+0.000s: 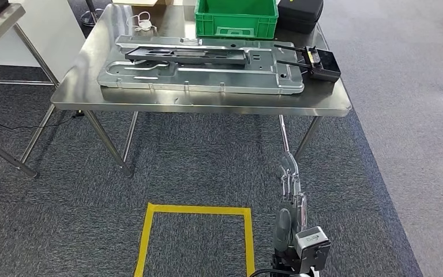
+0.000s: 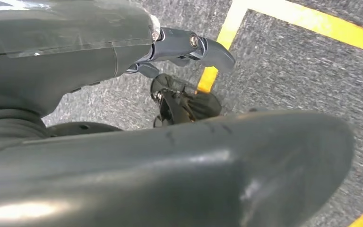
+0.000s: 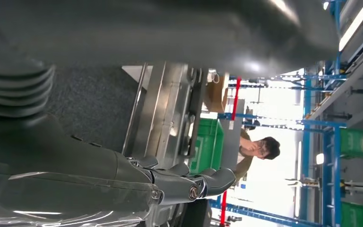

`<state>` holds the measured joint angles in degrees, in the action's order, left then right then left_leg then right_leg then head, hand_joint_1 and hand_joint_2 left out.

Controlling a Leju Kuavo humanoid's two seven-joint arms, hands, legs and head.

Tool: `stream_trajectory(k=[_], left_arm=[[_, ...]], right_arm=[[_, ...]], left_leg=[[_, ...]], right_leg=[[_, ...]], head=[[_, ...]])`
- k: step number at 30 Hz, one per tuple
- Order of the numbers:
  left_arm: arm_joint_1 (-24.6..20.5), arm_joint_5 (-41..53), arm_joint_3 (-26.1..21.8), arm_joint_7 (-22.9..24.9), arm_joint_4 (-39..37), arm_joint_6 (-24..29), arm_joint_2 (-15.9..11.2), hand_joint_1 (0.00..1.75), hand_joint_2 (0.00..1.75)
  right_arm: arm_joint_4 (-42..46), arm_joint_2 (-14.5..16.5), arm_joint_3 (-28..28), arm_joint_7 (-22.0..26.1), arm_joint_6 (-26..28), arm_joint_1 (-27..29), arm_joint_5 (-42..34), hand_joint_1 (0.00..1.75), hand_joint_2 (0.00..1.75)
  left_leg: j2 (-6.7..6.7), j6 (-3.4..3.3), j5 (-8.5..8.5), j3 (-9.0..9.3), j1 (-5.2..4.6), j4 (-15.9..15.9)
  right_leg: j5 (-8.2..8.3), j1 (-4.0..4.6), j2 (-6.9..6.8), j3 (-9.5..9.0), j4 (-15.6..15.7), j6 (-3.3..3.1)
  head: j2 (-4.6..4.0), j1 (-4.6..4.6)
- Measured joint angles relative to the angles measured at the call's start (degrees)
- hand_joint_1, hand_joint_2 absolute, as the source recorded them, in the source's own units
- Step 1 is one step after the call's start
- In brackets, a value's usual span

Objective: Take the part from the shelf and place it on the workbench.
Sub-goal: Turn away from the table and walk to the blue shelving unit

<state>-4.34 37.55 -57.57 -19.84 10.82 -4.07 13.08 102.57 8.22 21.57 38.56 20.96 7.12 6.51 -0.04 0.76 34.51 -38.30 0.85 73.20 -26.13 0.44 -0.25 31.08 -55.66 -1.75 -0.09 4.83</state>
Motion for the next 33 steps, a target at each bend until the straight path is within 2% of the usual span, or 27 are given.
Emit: stream_trajectory(k=[1, 2, 4, 5, 8, 9, 11, 13, 14, 15, 16, 18, 19, 20, 21, 23, 27, 33], left_arm=[[0.01, 0.02, 0.00, 0.05, 0.00, 0.01, -0.06, 0.00, 0.00], [-0.01, 0.01, 0.00, 0.08, 0.00, 0.01, -0.11, 0.00, 0.00], [-0.10, 0.00, 0.00, 0.12, 0.00, 0.00, -0.15, 0.00, 0.00], [-0.13, 0.00, 0.00, 0.12, 0.00, 0.01, -0.15, 0.00, 0.00], [-0.08, -0.01, -0.02, 0.07, 0.00, 0.04, -0.14, 0.00, 0.00], [-0.08, -0.01, -0.03, 0.04, 0.00, 0.06, -0.14, 0.00, 0.00], [-0.14, -0.01, -0.04, 0.00, 0.00, 0.06, -0.12, 0.00, 0.00], [-0.16, 0.01, -0.04, -0.03, 0.00, 0.04, -0.13, 0.00, 0.00], [-0.13, 0.01, -0.04, -0.04, 0.00, 0.02, -0.14, 0.00, 0.00], [-0.10, 0.02, -0.05, -0.05, 0.00, 0.01, -0.14, 0.00, 0.00], [-0.09, 0.02, -0.05, -0.05, 0.00, -0.01, -0.14, 0.00, 0.00], [-0.12, 0.02, -0.08, -0.05, 0.00, -0.05, -0.15, 0.00, 0.00], [-0.16, 0.02, -0.08, -0.06, 0.00, -0.06, -0.16, 0.00, 0.00], [-0.18, 0.03, -0.09, -0.07, 0.00, -0.07, -0.19, 0.00, 0.00], [-0.18, 0.04, -0.10, -0.07, 0.00, -0.07, -0.21, 0.00, 0.00], [-0.16, 0.13, -0.13, -0.08, 0.00, -0.07, -0.22, 0.00, 0.00], [-0.19, 0.19, -0.25, -0.08, 0.00, -0.09, -0.22, 0.00, 0.00], [-0.18, 0.64, -0.35, -0.12, 0.00, -0.39, -0.22, 0.00, 0.00]], right_arm=[[0.00, 0.01, -0.03, -0.01, -0.03, 0.11, 0.24, 0.00, 0.44], [0.01, 0.03, -0.06, -0.01, -0.03, 0.17, 0.45, 0.00, 0.87], [0.08, 0.11, -0.14, -0.06, 0.08, 0.20, 0.74, 0.00, 1.75], [0.14, 0.17, -0.20, -0.11, 0.19, 0.20, 0.86, 0.00, 1.75], [0.24, 0.40, -0.49, -0.30, 0.49, 0.21, 1.24, 0.00, 1.75], [0.25, 0.46, -0.63, -0.35, 0.55, 0.21, 1.35, 0.00, 1.75], [0.28, 0.49, -0.90, -0.51, 0.73, 0.19, 1.49, 0.00, 1.75], [0.25, 0.50, -1.07, -0.66, 1.00, 0.23, 1.62, 0.00, 1.75], [0.21, 0.50, -1.15, -0.68, 1.15, 0.28, 1.70, 0.00, 1.75], [0.18, 0.50, -1.23, -0.65, 1.28, 0.30, 1.81, 0.00, 1.75], [0.16, 0.50, -1.32, -0.60, 1.37, 0.30, 1.92, 0.00, 1.75], [0.15, 0.51, -1.46, -0.42, 1.44, 0.25, 2.03, 0.00, 1.75], [0.17, 0.52, -1.50, -0.31, 1.43, 0.22, 2.02, 0.00, 1.75], [0.18, 0.53, -1.52, -0.23, 1.42, 0.21, 1.98, 0.00, 1.75], [0.19, 0.54, -1.54, -0.17, 1.40, 0.21, 1.96, 0.00, 1.75], [0.20, 0.54, -1.61, -0.16, 1.42, 0.22, 1.92, 0.00, 1.75], [0.22, 0.54, -1.67, -0.16, 1.46, 0.21, 1.84, 0.00, 0.00], [0.27, 0.54, -1.72, -0.05, 1.60, 0.22, 1.10, 0.00, 0.00]], left_leg=[[0.01, 0.13, -1.63, 1.08, 0.06, -2.10], [0.03, 0.21, -3.65, 2.97, 0.14, -5.82], [-0.05, -0.15, -5.73, 6.05, 0.11, -11.94], [-0.11, -0.50, -5.92, 6.67, 0.03, -13.30], [-0.19, -1.60, -6.09, 6.58, -0.11, -13.64], [-0.17, -1.90, -6.26, 6.56, -0.03, -13.77], [-0.12, -2.44, -6.54, 6.43, 0.17, -13.96], [-0.04, -2.76, -6.66, 6.16, 0.18, -13.95], [0.01, -2.84, -6.69, 6.07, 0.19, -13.95], [0.03, -2.88, -6.70, 6.04, 0.21, -13.95], [0.02, -2.89, -6.71, 6.07, 0.26, -13.94], [-0.06, -2.82, -6.67, 6.22, 0.32, -13.94], [-0.14, -2.69, -6.61, 6.22, 0.23, -13.87], [-0.20, -2.51, -6.60, 6.17, 0.11, -13.85], [-0.24, -2.33, -6.60, 6.10, -0.03, -13.85], [-0.26, -1.99, -6.71, 6.07, -0.05, -13.98], [-0.26, -1.41, -6.87, 6.16, 0.34, -14.23], [-0.26, -0.97, -7.07, 6.19, 0.63, -14.43]], right_leg=[[-0.19, -0.05, 0.09, 0.09, -0.38, 0.17], [-0.46, -0.13, 0.17, 0.14, -0.85, 0.40], [-1.07, -0.03, 0.28, 0.44, -1.97, 1.00], [-1.27, 0.05, 0.31, 0.65, -2.40, 1.27], [-1.36, 0.04, 0.35, 1.05, -2.92, 1.91], [-1.90, -0.02, 0.34, 1.34, -3.60, 2.19], [-4.76, -0.33, 0.32, 3.39, -8.11, 2.88], [-8.19, -0.77, 0.31, 6.99, -15.52, 3.66], [-8.80, -1.06, 0.30, 8.24, -17.97, 4.01], [-8.28, -1.36, 0.29, 8.51, -18.43, 4.33], [-6.72, -1.69, 0.27, 7.62, -16.59, 4.61], [-2.78, -2.30, 0.24, 3.62, -8.64, 5.24], [-1.49, -2.40, 0.29, 1.85, -5.01, 5.59], [-0.96, -2.39, 0.34, 0.74, -2.64, 5.67], [-0.99, -2.30, 0.41, 0.33, -1.59, 5.68], [-0.99, -1.98, 0.51, 0.40, -1.48, 5.26], [-0.94, -1.52, 0.56, 0.43, -1.50, 4.82], [-0.84, -1.22, 0.56, 0.51, -1.52, 4.41]], head=[[0.00, 0.00], [0.00, 0.00], [0.00, -0.01], [0.00, -0.02], [0.00, -0.03], [0.00, -0.03], [0.00, -0.06], [0.00, -0.07], [0.00, -0.07], [0.00, -0.07], [0.00, -0.07], [0.00, -0.07], [0.00, -0.05], [0.00, -0.04], [0.00, -0.02], [0.00, -0.01], [0.00, 0.00], [0.00, 0.00]])
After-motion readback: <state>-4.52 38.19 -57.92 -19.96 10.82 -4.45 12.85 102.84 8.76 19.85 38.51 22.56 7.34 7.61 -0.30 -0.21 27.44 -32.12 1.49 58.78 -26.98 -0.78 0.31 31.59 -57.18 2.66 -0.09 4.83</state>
